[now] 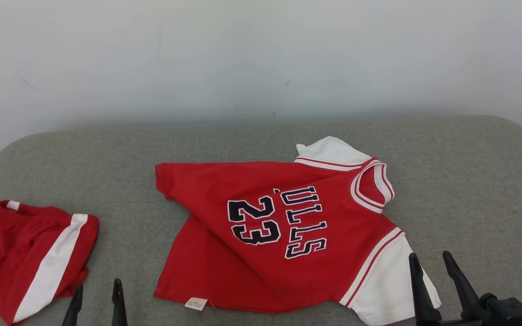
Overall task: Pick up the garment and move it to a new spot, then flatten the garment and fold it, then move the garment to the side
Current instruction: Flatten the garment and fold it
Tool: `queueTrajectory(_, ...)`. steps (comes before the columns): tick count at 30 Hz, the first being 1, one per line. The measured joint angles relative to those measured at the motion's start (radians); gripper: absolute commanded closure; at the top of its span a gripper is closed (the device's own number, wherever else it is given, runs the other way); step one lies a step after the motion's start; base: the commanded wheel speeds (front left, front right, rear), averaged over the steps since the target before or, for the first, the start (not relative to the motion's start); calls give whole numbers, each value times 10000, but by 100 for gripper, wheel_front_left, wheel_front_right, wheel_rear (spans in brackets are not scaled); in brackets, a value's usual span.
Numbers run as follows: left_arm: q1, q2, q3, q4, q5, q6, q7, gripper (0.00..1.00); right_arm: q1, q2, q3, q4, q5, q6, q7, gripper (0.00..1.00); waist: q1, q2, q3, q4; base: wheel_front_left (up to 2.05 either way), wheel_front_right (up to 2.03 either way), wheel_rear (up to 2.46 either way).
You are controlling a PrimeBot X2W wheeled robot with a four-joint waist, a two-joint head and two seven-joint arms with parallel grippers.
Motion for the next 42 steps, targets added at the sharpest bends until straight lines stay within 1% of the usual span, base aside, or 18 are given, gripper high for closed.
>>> queueTrajectory(7,-11,-31,100,113,77,-15,0,0,104,33,31,-98,-46,0,79,0,0,1,-39,-9,0,0,0)
queueTrajectory(11,-77,-36,29,324,75,-125,0,0,112,21,-6,-17,-40,0,79,0,0,0,-24,-25,0,0,0)
queueTrajectory(14,-381,-2,-286,786,75,-282,67,0,103,-79,-79,201,-19,0,86,0,0,1,0,-14,0,0,0)
queueTrajectory(18,-1000,234,-658,1641,73,-456,176,0,-148,-311,-75,660,42,0,217,0,0,0,80,-51,0,0,0)
queueTrajectory(24,-1947,443,-1248,3235,-40,-619,236,0,-808,-646,98,1921,58,0,334,0,0,1,332,-167,0,0,0)
queueTrajectory(32,-3119,512,-1971,5336,-313,-677,222,0,-1864,-909,291,3902,-67,0,286,0,1,1,899,-261,0,0,0)
queueTrajectory(35,-3418,539,-2077,6038,-504,-679,222,0,-2190,-945,349,4591,-75,0,251,0,1,1,1088,-280,0,0,0)
queueTrajectory(36,-3597,568,-2171,6389,-610,-679,217,0,-2365,-940,366,5024,-79,0,251,0,2,1,1181,-279,0,0,0)
queueTrajectory(39,-3822,539,-2385,6845,-738,-679,240,0,-2486,-909,382,5576,-73,0,238,0,1,1,1240,-243,0,0,0)
queueTrajectory(40,-3822,539,-2385,6845,-738,-679,240,0,-2486,-909,382,5576,-73,0,238,0,1,1,1240,-243,0,0,0)
queueTrajectory(42,-3963,489,-2614,7171,-1057,-677,270,0,-2613,-782,525,6015,52,0,238,0,1,1,1235,-206,0,0,0)
